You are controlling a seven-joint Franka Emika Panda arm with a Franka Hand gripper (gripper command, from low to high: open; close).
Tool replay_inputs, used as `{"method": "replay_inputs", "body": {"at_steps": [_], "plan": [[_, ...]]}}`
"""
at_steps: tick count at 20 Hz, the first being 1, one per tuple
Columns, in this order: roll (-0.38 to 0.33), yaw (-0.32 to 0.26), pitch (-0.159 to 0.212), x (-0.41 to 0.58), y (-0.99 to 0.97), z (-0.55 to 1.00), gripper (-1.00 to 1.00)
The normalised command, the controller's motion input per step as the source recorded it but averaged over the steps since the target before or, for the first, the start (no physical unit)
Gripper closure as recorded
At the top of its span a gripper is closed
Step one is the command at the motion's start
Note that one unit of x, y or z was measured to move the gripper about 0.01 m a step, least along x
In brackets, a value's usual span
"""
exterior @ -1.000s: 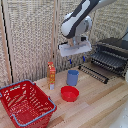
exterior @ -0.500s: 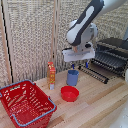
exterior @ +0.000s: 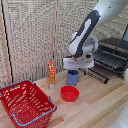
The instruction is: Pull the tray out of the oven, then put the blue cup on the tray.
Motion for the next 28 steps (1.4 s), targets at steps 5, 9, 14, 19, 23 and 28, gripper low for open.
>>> {"method": "replay_inputs", "body": {"at_steps": [5, 9, 14, 19, 23, 28], "plan": [[0.003, 0.000, -0.004, -0.022, -0.01, 0.00, 1.00], [0.000, 0.040, 0.000, 0.004, 0.00, 0.00, 1.00], [0.005, 0.017, 0.008, 0.049, -0.02, 0.06, 1.00], [0.053, -0.090, -0.015, 0.010, -0.21, 0.31, 1.00], [0.047, -0.185, 0.000, 0.196, -0.28, 0.79, 1.00], [0.020, -0.175, 0.000, 0.275, -0.29, 0.90, 1.00]]}}
